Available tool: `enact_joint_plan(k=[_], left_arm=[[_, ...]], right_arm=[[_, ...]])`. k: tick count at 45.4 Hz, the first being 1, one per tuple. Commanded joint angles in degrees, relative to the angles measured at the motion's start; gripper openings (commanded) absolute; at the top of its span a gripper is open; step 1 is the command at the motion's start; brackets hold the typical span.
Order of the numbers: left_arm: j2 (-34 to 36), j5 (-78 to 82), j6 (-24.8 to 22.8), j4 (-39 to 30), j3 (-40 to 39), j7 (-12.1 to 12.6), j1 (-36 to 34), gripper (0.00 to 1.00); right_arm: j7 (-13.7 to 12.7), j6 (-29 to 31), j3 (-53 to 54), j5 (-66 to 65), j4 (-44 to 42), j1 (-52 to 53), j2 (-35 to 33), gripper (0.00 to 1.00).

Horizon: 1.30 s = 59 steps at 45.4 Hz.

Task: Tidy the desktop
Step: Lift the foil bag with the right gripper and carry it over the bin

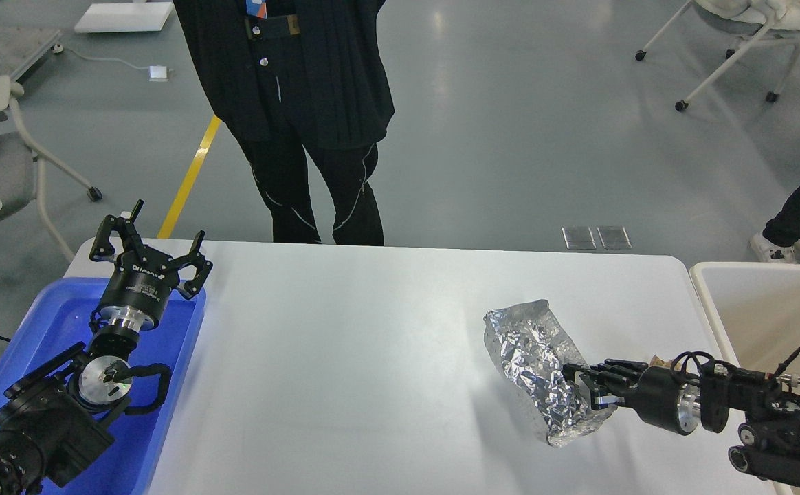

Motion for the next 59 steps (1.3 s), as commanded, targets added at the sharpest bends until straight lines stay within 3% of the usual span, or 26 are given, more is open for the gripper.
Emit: enact_joint_plan(k=[1, 16, 29, 34, 43, 52, 59], left_arm=[[0.00, 0.00, 0.00, 0.00, 0.00, 0.00, 0.00, 1.00], [0.00, 0.00, 0.00, 0.00, 0.00, 0.00, 0.00, 1.00], [0.00, 0.00, 0.00, 0.00, 0.00, 0.00, 0.00, 1.00], [0.00, 0.00, 0.00, 0.00, 0.00, 0.00, 0.00, 1.00], [0.00, 0.00, 0.00, 0.00, 0.00, 0.00, 0.00, 1.00], [0.00, 0.00, 0.00, 0.00, 0.00, 0.00, 0.00, 1.00], [0.00, 0.00, 0.00, 0.00, 0.00, 0.00, 0.00, 1.00]], right_arm=[[0.70, 0.69, -0.17, 1.56, 9.69, 8.09, -7.35, 0.00], [0.88, 13.34, 3.07, 2.70, 15.32, 18.46, -17.11, 0.00], [0.88, 36.18, 13.97, 12.54, 15.76, 24.44, -24.58, 0.00], [0.79, 41.90, 17.40, 15.18, 15.50, 26.29, -26.70, 0.00], [0.79, 46.74, 18.46, 17.29, 15.15, 30.42, -29.33, 0.00], [0.70, 47.54, 18.37, 18.17, 13.74, 31.04, -29.86, 0.00], [0.70, 47.54, 17.85, 18.17, 6.55, 30.07, -29.60, 0.00]])
